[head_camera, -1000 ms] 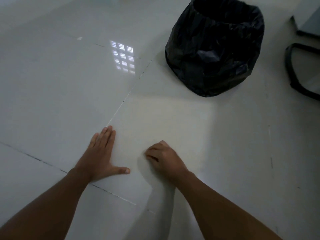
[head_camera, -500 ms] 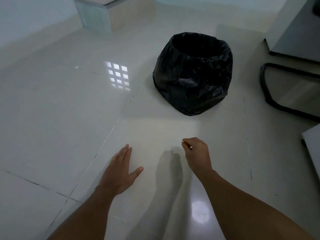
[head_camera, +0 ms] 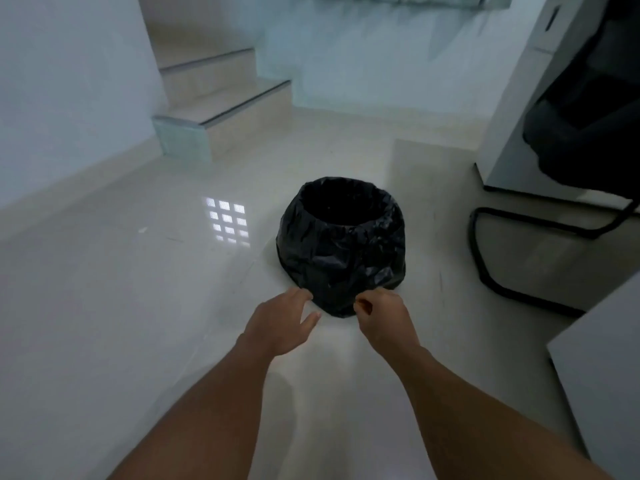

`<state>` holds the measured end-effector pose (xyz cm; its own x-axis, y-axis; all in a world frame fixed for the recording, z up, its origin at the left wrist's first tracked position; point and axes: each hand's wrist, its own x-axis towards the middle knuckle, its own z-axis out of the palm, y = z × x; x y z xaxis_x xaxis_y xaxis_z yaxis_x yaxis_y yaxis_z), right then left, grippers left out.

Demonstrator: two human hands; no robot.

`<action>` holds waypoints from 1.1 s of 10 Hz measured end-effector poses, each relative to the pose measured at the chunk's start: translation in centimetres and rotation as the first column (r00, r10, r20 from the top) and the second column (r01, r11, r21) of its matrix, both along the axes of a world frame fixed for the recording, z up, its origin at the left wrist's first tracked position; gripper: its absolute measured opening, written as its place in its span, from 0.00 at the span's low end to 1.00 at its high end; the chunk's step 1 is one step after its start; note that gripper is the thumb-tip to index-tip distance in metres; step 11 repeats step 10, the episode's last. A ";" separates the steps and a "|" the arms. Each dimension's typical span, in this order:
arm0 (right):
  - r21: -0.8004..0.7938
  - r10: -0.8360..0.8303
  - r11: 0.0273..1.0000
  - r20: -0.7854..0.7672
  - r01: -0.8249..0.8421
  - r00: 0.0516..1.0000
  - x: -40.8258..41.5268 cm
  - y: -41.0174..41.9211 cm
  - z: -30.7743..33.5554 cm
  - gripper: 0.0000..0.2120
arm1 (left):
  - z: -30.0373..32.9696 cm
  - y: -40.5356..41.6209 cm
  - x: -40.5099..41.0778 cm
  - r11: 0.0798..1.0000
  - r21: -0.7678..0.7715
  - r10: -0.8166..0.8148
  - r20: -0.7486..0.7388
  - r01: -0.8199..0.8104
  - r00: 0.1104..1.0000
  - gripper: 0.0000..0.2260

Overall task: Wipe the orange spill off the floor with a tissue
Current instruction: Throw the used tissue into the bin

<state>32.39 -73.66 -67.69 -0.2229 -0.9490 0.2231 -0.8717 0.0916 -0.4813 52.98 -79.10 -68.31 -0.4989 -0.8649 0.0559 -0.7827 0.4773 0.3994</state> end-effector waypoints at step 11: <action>-0.654 0.116 0.734 0.387 0.184 0.915 -4.0 -10.8 10.5 0.11 | 0.4 -23.6 -7.7 0.925 -0.273 -0.289 -0.059 0.263 0.956 0.28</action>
